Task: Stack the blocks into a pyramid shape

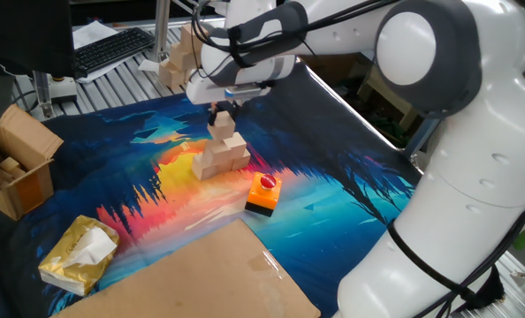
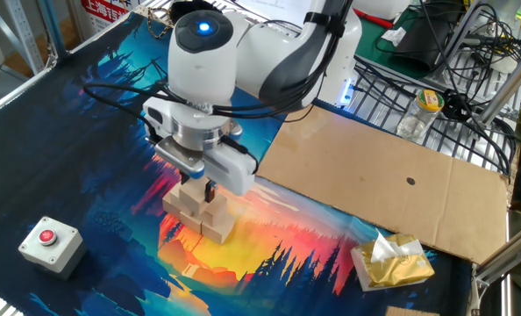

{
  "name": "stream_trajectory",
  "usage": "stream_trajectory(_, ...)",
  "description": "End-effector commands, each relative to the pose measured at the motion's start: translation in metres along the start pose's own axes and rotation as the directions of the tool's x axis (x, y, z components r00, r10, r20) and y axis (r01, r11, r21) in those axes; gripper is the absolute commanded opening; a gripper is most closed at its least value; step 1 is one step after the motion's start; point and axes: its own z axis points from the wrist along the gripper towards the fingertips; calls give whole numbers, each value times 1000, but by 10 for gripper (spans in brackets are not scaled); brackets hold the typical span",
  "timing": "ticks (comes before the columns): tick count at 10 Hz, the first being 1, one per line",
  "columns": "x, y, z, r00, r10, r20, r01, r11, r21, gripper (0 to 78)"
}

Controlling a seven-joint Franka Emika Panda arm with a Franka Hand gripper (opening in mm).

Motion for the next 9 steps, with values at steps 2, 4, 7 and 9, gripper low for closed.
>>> stream_trajectory(2,1,-1,0,1000,-28,-7,28,1000,0,11)
stream_trajectory(4,7,-3,2,999,-40,-12,40,999,-2,11)
stream_trajectory(7,8,-5,5,999,-45,-16,45,999,-2,11)
stream_trajectory(9,9,-10,9,999,-50,-18,50,999,-14,11)
